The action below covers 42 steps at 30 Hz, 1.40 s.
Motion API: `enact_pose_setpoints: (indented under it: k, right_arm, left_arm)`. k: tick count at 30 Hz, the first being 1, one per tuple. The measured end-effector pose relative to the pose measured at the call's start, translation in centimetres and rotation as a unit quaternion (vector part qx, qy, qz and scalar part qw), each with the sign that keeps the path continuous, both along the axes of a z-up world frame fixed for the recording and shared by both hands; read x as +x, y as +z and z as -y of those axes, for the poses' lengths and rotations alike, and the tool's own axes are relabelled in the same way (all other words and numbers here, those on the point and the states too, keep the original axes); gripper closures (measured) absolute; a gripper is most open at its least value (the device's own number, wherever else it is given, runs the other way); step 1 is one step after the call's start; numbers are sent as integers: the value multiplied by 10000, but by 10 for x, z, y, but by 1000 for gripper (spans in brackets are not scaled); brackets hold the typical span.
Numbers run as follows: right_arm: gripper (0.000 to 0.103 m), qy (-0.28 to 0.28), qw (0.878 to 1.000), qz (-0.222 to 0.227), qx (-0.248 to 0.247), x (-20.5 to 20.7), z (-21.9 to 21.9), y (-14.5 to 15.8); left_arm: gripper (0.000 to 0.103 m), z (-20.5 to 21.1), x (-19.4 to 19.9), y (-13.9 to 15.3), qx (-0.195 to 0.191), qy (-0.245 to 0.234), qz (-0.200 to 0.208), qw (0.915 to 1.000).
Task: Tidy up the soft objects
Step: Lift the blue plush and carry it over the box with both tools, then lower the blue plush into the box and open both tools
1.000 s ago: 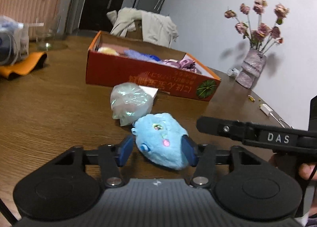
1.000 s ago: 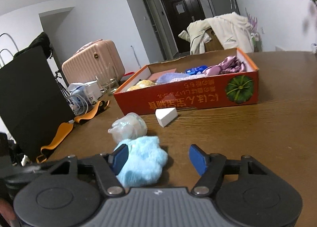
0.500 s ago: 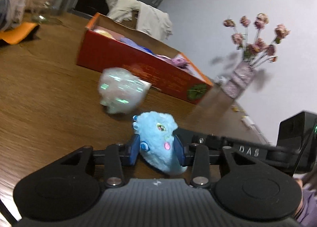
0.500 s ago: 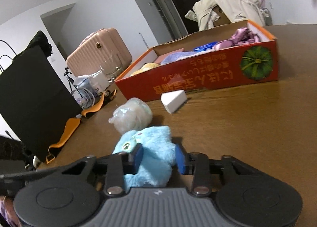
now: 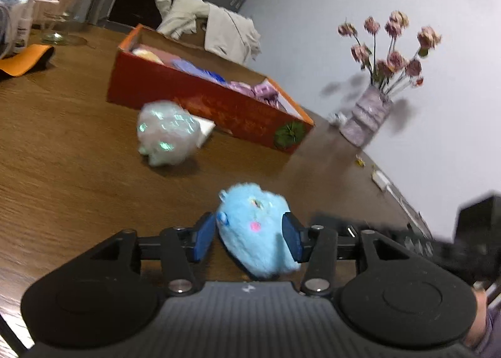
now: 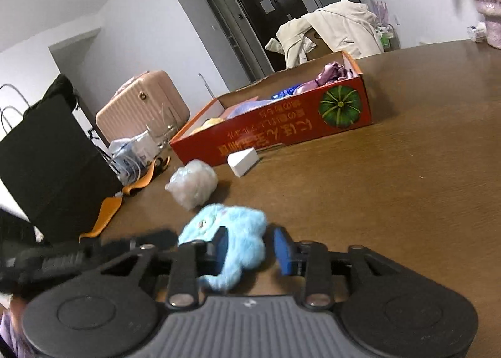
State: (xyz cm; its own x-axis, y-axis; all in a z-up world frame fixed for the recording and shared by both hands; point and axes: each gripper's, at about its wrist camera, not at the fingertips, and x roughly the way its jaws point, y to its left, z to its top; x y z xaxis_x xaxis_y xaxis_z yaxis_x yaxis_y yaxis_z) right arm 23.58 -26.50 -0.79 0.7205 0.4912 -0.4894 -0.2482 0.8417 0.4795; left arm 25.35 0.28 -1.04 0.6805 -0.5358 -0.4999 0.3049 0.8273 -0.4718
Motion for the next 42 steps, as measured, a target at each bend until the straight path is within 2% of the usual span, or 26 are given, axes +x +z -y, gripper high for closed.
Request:
enact_pose_setpoints:
  k: [2,4,10,13,18,21,25,27,30,35,38,40,42]
  right_arm:
    - [58,123,9999,-33,33,13,-6,-5]
    - [57,131,9998,-120,-6,23,-12,-11]
    - [62,326,9974,-389,518,31,-15,-21]
    - [73,223,9981,-358,448,26,-15,-21]
    - [75,22,9991,-163,401,14,-7,-6]
    - [75,-163,9995,97,271,20,3,15]
    - [75,-316,9979,565,84,55,23,56]
    - [75,-373,9968,707,-89,83,32,74]
    - [76,-411,9969,622,-266,130,42,87]
    - [78,-408,9961,391,-672,195,45,82]
    - [77,-445,9929,246,-1073,224,39,67]
    - [75,-547,9857,170,-1582,234,31,54]
    - [75,-597,9846,161,-1637,237,30,51]
  left_arm:
    - [57,4,1,-6,54,4,-92,9999]
    - [70,6,4,-10,-14,-56,-175,9998]
    - [74,-2,8,-14,-266,-19,-309,9992]
    - [75,-1,7,-13,-222,-38,-268,9994]
    - [75,8,9,3,-296,-212,-28,9993]
    - [74,22,30,27,-261,-379,233,9987]
    - [75,43,80,62,-238,-568,639,9961]
    - [75,53,114,74,-251,-612,680,9955]
    - [75,64,162,77,-291,-567,537,9965]
    - [75,85,215,66,-113,-418,351,9984]
    - [73,96,240,47,43,-383,38,9993]
    - [63,96,245,37,273,-277,-111,9992]
    - [63,89,242,38,367,-284,6,9989]
